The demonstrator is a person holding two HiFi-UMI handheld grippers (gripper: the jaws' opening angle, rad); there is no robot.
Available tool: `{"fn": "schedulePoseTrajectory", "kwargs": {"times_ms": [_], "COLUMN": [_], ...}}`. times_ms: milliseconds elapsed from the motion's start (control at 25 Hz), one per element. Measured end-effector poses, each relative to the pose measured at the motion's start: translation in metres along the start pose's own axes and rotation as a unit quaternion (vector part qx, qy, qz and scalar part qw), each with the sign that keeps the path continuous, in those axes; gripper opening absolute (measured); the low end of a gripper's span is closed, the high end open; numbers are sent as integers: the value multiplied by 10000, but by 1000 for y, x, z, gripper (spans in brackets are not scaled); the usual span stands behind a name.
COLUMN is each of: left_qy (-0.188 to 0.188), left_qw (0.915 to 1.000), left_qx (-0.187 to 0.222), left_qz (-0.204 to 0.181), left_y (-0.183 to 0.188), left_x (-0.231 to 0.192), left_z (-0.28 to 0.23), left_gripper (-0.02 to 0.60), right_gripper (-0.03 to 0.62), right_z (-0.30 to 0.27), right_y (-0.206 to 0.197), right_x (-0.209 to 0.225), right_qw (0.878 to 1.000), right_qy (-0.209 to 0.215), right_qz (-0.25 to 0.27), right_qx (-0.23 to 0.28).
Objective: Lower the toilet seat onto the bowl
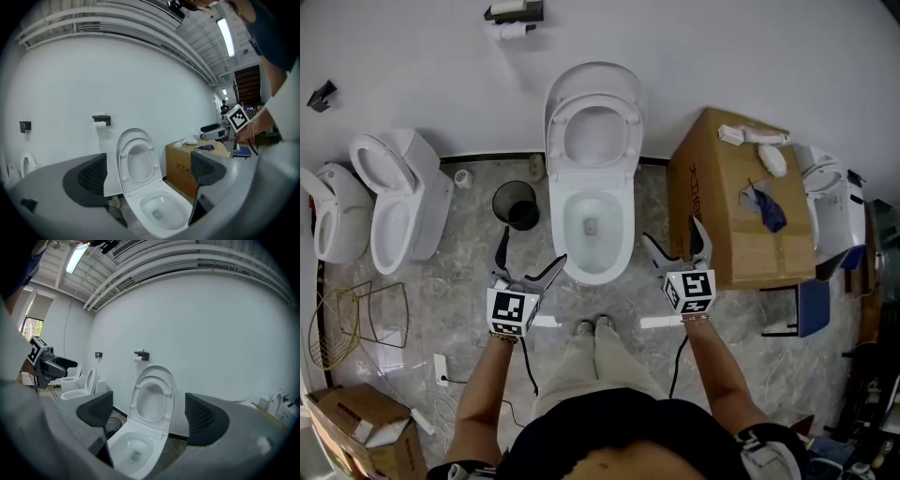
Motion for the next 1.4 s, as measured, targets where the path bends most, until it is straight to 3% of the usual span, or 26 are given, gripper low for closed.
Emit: {"fn": "schedulePoseTrajectory", "kwargs": {"times_ms": [200,480,800,1080,1280,1400], "left_qy": [39,-142,-282,-533,-614,-722], "left_qw": [9991,9988,9959,9968,9960,9959], "left_qx": [30,-123,-195,-256,-257,-303], "left_qz": [409,444,835,529,590,463], "left_y": [-6,-16,-28,-28,-25,-25], "left_x": [-24,-42,-63,-78,-99,-107], "left_z": [-27,-67,-116,-158,-193,-218], "left_gripper": [545,545,545,543,543,543], "right_gripper": [481,480,480,480,480,474], "right_z": [-34,-82,-134,-172,-211,-230], "right_y": [-2,-5,-6,-7,-7,-2], "right_x": [25,45,58,78,92,100], "right_qw": [9998,9989,9968,9943,9947,9927], "right_qy": [141,388,703,980,903,986], "right_qz": [51,140,200,156,232,519], "right_qx": [-98,-204,-309,-388,-428,-472]}}
Point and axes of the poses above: the fingertips, and each gripper's own axes: z backward along the fingers, x to its right, y out of its top, the point moved 9 cm from there along z, backward along the fingers, and after that the axes turned 2 degrees about -z, right-handed, at the moved point
